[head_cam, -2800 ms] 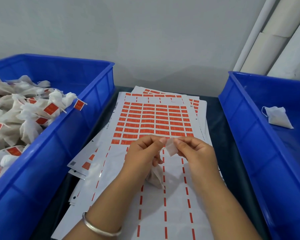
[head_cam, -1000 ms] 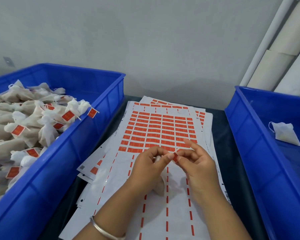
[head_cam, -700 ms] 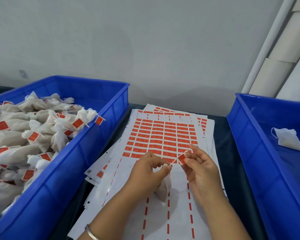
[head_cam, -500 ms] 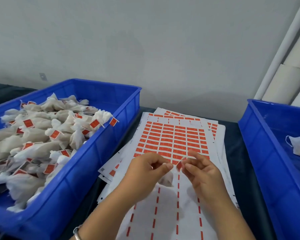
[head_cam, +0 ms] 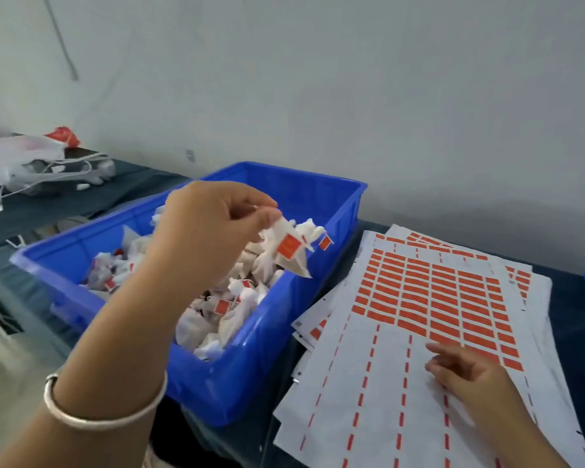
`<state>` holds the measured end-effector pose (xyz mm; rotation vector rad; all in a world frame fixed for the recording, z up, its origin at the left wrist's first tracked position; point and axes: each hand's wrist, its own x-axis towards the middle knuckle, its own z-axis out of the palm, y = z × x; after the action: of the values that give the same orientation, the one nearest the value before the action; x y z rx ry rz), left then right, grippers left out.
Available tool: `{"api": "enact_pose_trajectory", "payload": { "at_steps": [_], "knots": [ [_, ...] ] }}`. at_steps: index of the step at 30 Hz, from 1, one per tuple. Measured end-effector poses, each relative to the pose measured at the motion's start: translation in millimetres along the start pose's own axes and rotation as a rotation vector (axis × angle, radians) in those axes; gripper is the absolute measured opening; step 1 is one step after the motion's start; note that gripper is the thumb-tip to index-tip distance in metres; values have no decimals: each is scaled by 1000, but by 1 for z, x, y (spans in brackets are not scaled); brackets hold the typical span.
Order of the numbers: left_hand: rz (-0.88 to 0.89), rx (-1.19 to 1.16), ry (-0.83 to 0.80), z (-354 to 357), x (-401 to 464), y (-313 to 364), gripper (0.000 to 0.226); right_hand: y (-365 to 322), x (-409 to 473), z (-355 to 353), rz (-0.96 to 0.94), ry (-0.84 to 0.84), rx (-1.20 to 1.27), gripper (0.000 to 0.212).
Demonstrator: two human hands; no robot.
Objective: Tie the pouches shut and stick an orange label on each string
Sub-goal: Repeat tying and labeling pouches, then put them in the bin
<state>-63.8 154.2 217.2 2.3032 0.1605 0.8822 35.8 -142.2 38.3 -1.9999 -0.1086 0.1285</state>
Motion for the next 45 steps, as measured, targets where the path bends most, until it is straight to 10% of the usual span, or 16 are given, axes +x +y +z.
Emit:
{"api": "enact_pose_trajectory", "payload": {
  "at_steps": [10,17,25,35,45],
  "knots": [
    [-308,554,-274,-21,-4,-77,10,-10,-9,5,7,70,-141,16],
    [-357,469,-323,-14,-13,-91,22,-11,-10,7,29,72,-205,15],
    [-80,161,-316,14,-35,-14,12,-37,-14,2,8,-246,-627,18],
    [127,69,-880,175,-82,63,20,-98,-51,-123,-100,214,-564,17],
    [293,214,-886,260,-120,38,44,-18,-58,-275,510,215,-900,18]
  ]
}}
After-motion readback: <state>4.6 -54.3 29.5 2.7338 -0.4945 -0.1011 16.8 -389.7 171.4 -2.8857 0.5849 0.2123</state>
